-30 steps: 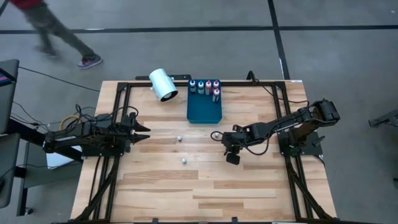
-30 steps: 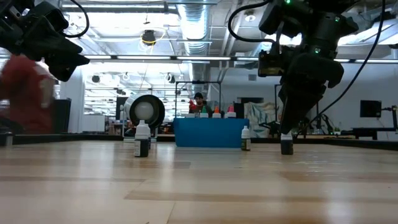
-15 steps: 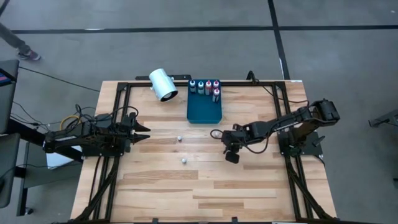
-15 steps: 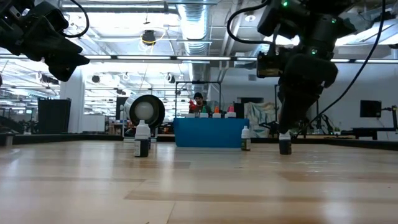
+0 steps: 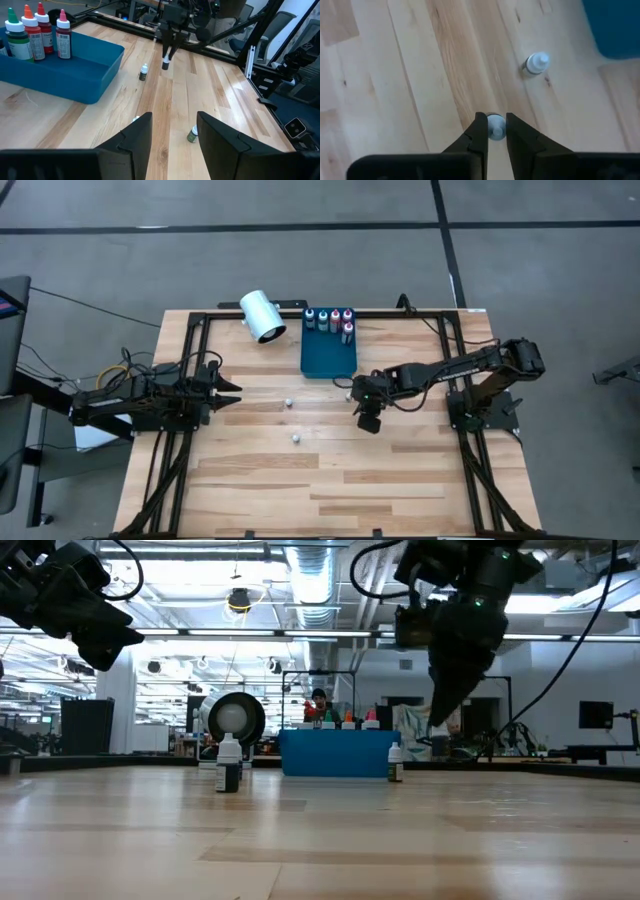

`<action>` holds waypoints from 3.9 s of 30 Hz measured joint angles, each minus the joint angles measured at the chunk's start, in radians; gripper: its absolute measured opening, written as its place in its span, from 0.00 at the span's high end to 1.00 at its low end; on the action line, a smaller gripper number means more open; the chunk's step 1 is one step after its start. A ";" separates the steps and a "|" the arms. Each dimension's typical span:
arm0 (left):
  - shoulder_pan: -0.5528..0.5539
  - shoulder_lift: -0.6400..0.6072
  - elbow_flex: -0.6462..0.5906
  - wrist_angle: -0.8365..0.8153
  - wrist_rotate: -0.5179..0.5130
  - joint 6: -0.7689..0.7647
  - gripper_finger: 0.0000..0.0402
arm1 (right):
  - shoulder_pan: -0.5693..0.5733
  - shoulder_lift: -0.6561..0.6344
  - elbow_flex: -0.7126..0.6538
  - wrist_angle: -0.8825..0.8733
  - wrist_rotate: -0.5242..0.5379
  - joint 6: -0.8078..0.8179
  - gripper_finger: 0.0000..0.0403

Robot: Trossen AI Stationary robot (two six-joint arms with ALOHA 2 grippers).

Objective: Pick & Place food coloring
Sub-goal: Put the right small black food coloring bottle into the blue bin, then put the small purple food coloring bottle into the blue bin

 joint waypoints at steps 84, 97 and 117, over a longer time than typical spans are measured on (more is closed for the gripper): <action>0.000 0.000 0.000 0.000 -0.065 -0.013 0.64 | -0.444 0.226 0.151 0.179 0.040 -0.366 0.86; 0.000 0.000 0.000 0.000 -0.065 -0.009 0.64 | -0.444 0.226 0.151 0.152 0.040 -0.366 0.77; 0.000 0.000 0.000 0.000 -0.064 -0.016 0.64 | -0.405 0.226 0.385 -0.065 0.037 -0.402 0.82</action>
